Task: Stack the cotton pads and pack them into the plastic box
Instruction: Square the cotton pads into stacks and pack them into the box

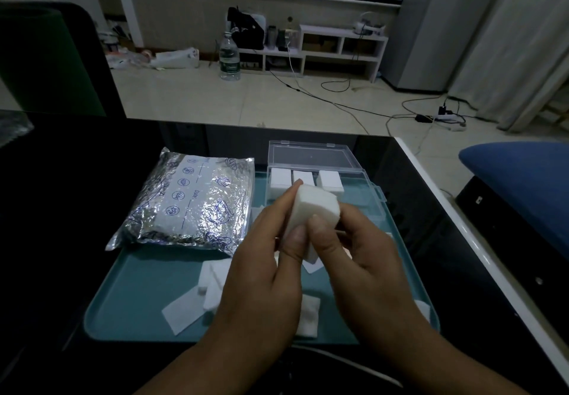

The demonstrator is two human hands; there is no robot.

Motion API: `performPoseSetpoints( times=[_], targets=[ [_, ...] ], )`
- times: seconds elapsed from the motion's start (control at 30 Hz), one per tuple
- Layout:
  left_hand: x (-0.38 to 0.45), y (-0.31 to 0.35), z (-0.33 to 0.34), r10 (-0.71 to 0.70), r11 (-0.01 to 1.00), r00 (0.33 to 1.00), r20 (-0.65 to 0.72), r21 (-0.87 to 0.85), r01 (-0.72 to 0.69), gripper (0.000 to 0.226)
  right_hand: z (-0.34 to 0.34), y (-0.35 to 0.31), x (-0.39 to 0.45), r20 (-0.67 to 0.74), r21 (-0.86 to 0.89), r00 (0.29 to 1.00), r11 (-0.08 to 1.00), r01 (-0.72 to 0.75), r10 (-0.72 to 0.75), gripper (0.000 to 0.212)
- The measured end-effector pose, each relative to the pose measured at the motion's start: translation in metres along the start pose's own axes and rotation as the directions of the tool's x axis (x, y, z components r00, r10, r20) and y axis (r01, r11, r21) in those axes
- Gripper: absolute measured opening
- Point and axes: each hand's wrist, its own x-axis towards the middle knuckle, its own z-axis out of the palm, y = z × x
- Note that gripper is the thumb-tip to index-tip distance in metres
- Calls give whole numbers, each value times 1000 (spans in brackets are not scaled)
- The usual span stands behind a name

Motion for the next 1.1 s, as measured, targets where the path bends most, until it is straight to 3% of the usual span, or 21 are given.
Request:
performPoseSetpoints(
  times=[0.1,0.27,0.43,0.57,0.73,0.83,0.97,1.1],
  targets=[
    [2,-2,1,-86,993,996,-27,-87,83,42,-10,-3,9,-8,101,997,992,-79,80,15],
    [8,-2,7,-202,970,975,-93,-154,187,26,-26,-1,18,47,208,978,955,-210,204,19],
    [20,-1,16,-196,980,980,45,-26,197,24,-50,3,34,96,62,950,951,-304,298,25],
    [49,-1,31,-172,985,979,107,8,172,24,-75,5,63,129,-57,940,948,-312,317,17],
    [110,-18,58,-240,959,951,197,202,201,37,-108,10,131,125,-215,906,903,-372,404,14],
    [140,-34,64,-246,905,946,209,400,147,47,-116,24,163,91,-287,876,855,-433,474,11],
    [162,-51,59,-109,770,978,179,637,-31,41,-117,47,189,71,-389,852,800,-456,519,14],
    [165,-56,57,-12,636,952,307,737,-230,35,-114,66,199,50,-456,856,774,-440,515,15]
  ],
)
